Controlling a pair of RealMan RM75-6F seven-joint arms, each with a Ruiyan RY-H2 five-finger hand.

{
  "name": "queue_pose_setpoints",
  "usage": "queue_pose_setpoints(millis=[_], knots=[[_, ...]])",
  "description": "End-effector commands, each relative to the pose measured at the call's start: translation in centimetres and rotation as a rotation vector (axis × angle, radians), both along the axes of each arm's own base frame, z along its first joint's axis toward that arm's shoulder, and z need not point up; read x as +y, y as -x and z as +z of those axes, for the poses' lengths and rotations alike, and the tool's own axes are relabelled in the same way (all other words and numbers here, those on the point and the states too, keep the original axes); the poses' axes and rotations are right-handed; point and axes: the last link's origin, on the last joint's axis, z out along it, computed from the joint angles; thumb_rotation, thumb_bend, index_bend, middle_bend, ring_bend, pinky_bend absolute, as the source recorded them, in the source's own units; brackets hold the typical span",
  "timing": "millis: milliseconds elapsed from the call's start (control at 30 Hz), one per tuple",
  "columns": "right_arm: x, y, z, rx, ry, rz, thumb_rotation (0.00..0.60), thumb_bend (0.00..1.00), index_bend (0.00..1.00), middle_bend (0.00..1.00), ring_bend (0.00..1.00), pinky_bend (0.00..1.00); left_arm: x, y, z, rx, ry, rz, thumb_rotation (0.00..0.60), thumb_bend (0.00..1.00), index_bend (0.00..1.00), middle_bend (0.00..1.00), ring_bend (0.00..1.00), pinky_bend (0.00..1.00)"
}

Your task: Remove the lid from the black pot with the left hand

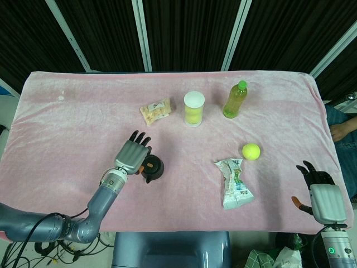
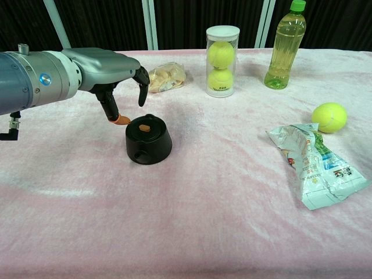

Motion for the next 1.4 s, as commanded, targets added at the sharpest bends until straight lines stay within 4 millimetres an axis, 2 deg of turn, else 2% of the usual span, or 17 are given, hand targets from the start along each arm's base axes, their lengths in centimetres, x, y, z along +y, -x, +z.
queue_pose_setpoints(millis=[33,700,1000,1400], knots=[[0.0,0.0,0.0,-0.001,-0.001,-0.001,0.600,0.11,0.19,0.11,0.28,0.21,-0.1,-0.1,-0.1,0.002,0.005,-0.008,0.600,0.26,0.39,0.12,0.00,0.00],[0.0,0.0,0.0,-0.003,0.002,-0.003,0.600,0.11,0.19,0.11,0.28,0.21,-0.2,-0.1,-0.8,-0.014,0.010,-0.046,0.600,0.26,0.42,0.12,0.00,0.00],[0.0,0.1,0.1,-0.006,0.005,-0.008,0.600,0.11,0.19,0.11,0.28,0.21,0.4,0.3,-1.9,-0.003,0.012,-0.048,0.600,0.30,0.46,0.12,0.00,0.00],[-0.1,0.1,0.2,-0.008,0.004,-0.010,0.600,0.11,0.19,0.11,0.28,0.21,0.5,0.2,-3.3,0.004,0.036,-0.050,0.600,0.31,0.48,0.12,0.00,0.00]])
